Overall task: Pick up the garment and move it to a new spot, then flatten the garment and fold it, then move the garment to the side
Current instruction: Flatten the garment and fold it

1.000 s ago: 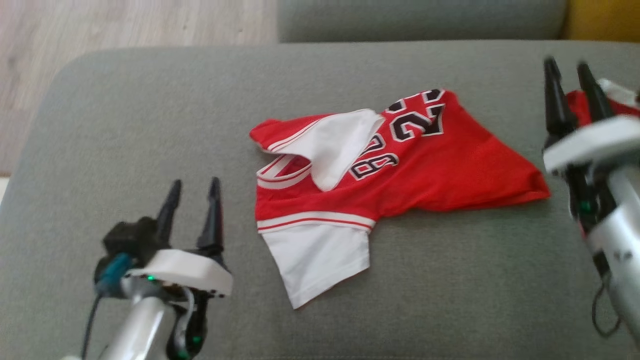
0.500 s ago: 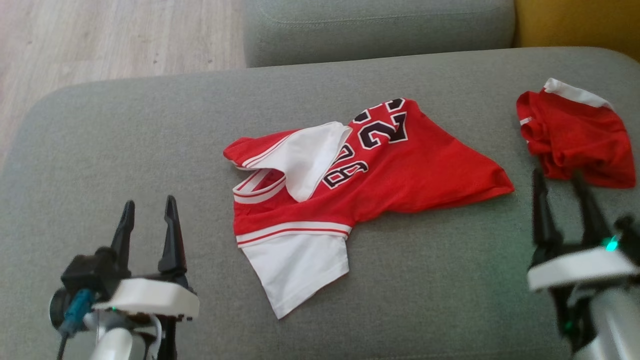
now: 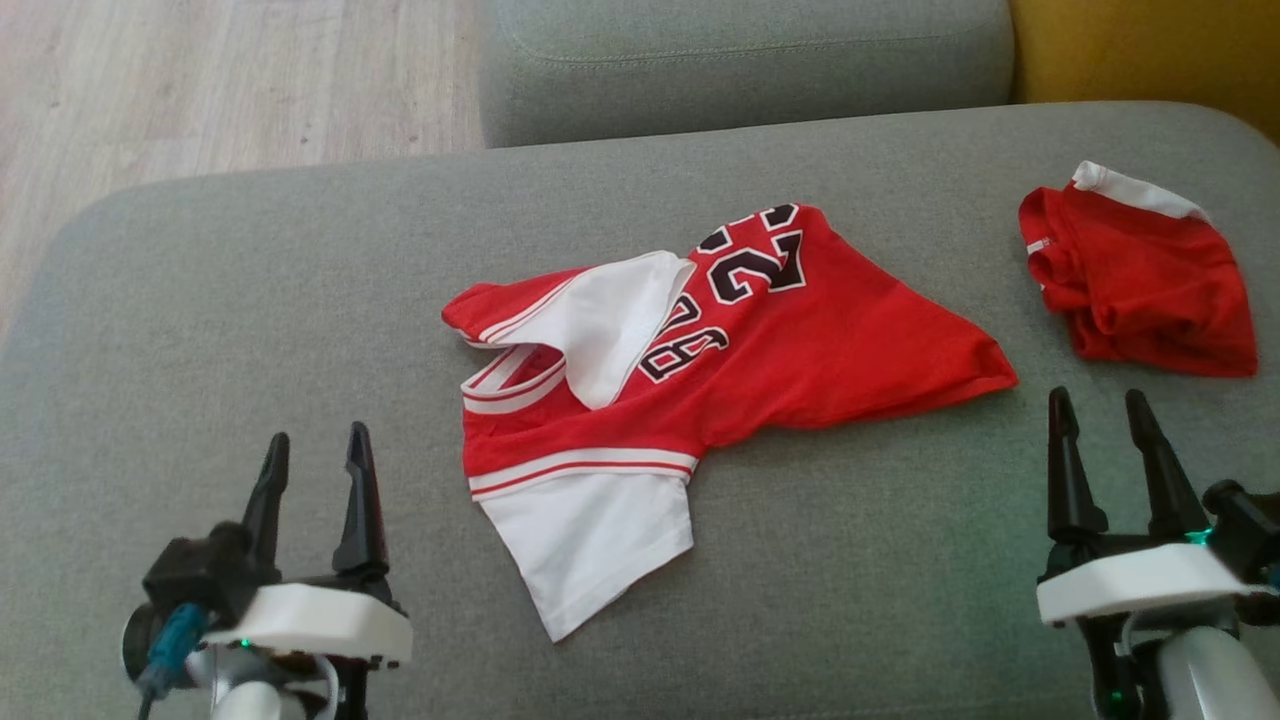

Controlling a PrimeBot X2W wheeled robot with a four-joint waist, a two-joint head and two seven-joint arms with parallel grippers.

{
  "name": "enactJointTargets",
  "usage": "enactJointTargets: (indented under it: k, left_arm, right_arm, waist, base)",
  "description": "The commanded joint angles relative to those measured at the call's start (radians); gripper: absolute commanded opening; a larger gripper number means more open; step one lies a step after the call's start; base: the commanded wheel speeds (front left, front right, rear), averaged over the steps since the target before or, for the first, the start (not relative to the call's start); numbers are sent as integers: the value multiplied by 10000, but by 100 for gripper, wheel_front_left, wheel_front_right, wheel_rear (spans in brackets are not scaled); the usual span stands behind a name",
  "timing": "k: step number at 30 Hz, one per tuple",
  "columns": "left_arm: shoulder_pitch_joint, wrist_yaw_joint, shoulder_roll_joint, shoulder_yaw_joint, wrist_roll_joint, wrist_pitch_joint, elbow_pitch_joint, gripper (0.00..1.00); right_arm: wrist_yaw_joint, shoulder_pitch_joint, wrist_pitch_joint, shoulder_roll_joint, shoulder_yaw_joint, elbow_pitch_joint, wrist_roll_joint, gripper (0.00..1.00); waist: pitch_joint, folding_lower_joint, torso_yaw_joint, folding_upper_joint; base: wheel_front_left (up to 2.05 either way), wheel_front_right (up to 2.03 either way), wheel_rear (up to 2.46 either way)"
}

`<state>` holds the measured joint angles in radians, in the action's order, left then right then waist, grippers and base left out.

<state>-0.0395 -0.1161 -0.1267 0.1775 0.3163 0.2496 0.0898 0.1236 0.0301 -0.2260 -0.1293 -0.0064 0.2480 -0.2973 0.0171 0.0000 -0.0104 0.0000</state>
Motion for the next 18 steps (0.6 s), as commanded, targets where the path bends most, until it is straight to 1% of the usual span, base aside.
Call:
enactJointTargets:
  k: [1,9,18]
  left_arm:
    - [368,97,26,-451,-178,122,-263,100]
    - [370,325,209,-667,-364,122,-161,100]
    - [373,487,327,-842,-521,122,-104,100]
  right_arm:
    - [71,312,71,-36,111,-392,114,100]
    - [71,237,230,-3,-138,-488,163,100]
    - [71,224,345,65,-163,-466,157,100]
  waist:
    - [1,0,19,0]
    - [-36,0,114,0]
    - [-23,0,81,0]
  base:
    - [0,0,0]
    - [0,0,0]
    - [0,0,0]
